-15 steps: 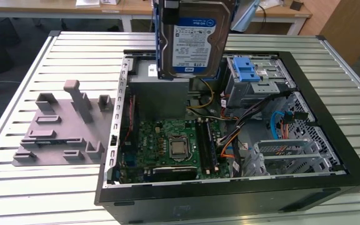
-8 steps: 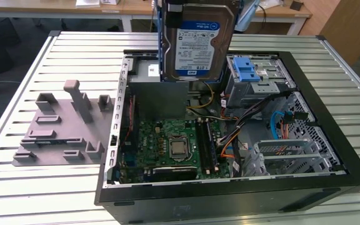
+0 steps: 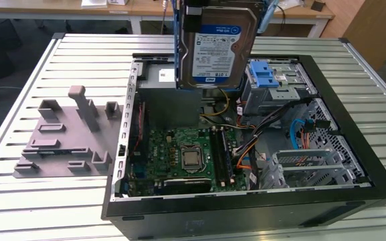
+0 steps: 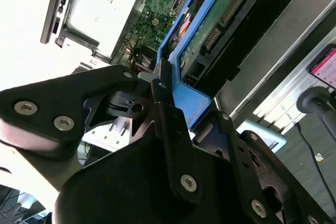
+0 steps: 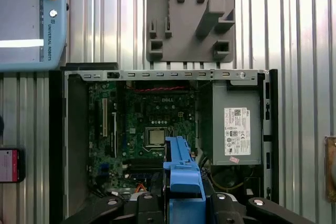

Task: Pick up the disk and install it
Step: 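Insert the disk into the insertion slot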

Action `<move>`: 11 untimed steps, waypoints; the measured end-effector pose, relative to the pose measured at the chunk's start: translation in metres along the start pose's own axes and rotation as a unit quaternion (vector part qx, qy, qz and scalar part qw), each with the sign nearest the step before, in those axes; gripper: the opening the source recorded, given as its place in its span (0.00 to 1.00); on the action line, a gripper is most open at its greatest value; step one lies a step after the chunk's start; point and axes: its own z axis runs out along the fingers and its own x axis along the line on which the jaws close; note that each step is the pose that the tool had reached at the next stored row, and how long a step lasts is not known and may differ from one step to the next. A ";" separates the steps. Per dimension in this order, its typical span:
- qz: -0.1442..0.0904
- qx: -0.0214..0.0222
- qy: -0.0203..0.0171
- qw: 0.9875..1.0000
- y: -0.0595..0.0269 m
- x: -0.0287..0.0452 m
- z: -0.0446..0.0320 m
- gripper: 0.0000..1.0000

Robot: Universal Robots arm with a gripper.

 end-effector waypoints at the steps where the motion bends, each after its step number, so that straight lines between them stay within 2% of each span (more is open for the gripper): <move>1: 0.000 0.000 0.000 1.000 -0.0012 0.0004 0.0000 0.36; 8: 0.000 0.000 0.000 1.000 -0.0042 0.0072 0.0002 0.36; 11: 0.000 0.000 0.000 1.000 -0.0051 0.0133 0.0006 0.36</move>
